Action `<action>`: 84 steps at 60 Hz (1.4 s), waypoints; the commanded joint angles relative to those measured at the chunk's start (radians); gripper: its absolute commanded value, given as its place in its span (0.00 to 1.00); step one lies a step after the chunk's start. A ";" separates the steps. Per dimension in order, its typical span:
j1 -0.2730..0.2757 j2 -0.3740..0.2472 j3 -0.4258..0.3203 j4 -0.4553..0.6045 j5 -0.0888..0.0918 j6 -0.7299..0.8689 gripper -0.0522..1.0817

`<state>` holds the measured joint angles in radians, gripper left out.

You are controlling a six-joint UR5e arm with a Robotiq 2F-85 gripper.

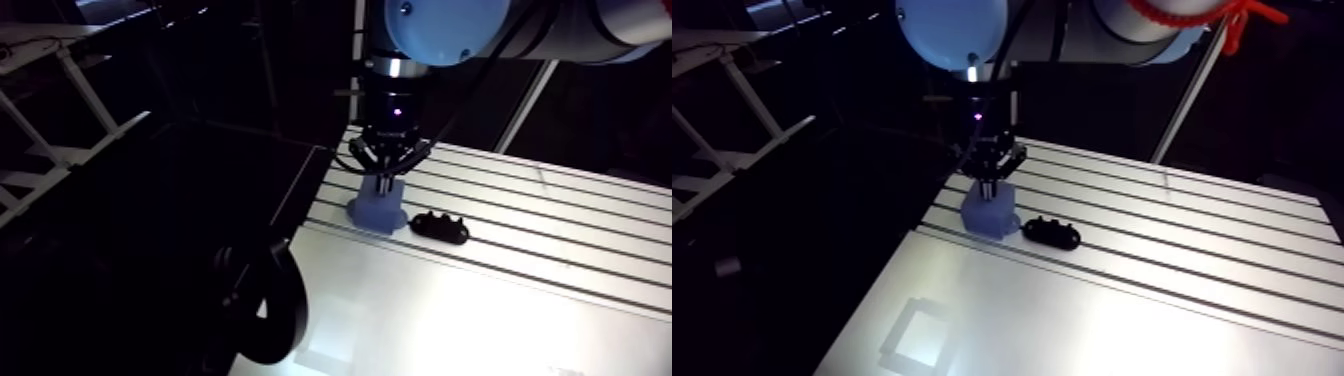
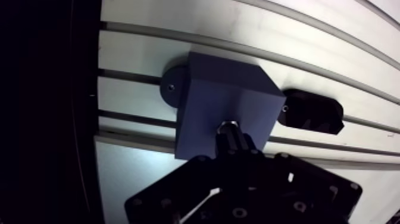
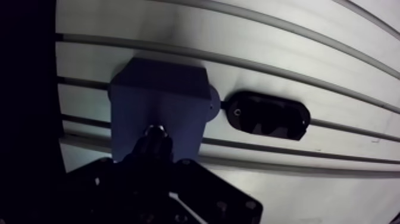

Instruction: Pick up the M10 bolt and insert it into the hex recess until seated.

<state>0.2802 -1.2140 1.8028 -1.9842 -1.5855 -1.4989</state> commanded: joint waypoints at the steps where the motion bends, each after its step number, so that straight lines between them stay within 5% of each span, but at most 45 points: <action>1: -0.001 0.000 -0.001 0.000 0.000 -0.001 1.00; 36: -0.006 -0.014 -0.026 0.016 0.005 -0.002 1.00; 51: -0.029 -0.024 -0.122 0.167 0.000 -0.027 1.00; 57: -0.049 -0.028 -0.167 0.230 -0.021 -0.027 1.00; 66: -0.106 -0.042 -0.216 0.283 -0.077 -0.024 1.00; 76: -0.201 -0.087 -0.249 0.283 -0.059 -0.017 0.98; 80: -0.215 -0.099 -0.258 0.282 -0.052 -0.016 0.87; 81: -0.214 -0.104 -0.263 0.282 -0.052 -0.017 0.64; 82: -0.214 -0.104 -0.263 0.282 -0.052 -0.017 0.64; 83: -0.214 -0.111 -0.265 0.281 -0.052 -0.017 0.25; 84: -0.214 -0.111 -0.265 0.281 -0.052 -0.017 0.25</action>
<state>0.1661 -1.2647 1.5984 -1.7302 -1.6358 -1.5205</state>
